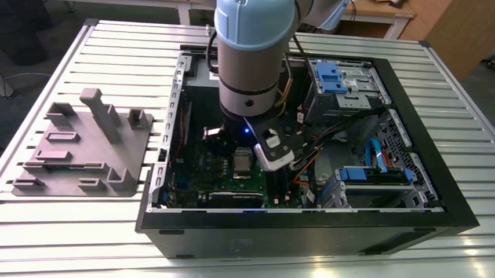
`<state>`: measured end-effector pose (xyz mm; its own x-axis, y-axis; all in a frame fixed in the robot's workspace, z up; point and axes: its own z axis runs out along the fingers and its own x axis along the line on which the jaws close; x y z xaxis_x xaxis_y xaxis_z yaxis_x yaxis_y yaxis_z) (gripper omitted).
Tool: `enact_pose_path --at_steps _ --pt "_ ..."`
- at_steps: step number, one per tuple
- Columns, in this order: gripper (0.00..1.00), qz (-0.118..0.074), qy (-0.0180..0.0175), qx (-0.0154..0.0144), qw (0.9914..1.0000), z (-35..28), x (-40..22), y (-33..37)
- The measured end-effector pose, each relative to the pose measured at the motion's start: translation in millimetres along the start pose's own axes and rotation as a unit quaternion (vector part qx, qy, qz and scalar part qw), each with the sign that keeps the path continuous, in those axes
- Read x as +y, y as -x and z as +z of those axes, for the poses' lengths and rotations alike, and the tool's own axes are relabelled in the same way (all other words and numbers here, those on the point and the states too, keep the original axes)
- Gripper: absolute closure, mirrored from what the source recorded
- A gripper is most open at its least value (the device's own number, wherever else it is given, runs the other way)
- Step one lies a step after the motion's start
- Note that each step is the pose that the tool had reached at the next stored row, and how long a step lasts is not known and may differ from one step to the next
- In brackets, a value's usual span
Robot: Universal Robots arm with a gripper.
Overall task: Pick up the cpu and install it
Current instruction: 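Place the cpu into insertion slot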
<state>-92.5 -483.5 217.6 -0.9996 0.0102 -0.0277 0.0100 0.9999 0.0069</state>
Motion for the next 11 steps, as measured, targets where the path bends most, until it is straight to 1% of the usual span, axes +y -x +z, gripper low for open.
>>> enact_pose_path --at_steps 1,8,11 --pt "0.53 0.0 -0.0001 0.0 1.0 -1.1 0.0 0.0" --pt "0.53 0.0 0.0001 0.0 1.0 -0.8 0.0 0.0" --pt "0.53 0.0 0.0 -0.0001 1.0 4.0 -0.1 -0.1"
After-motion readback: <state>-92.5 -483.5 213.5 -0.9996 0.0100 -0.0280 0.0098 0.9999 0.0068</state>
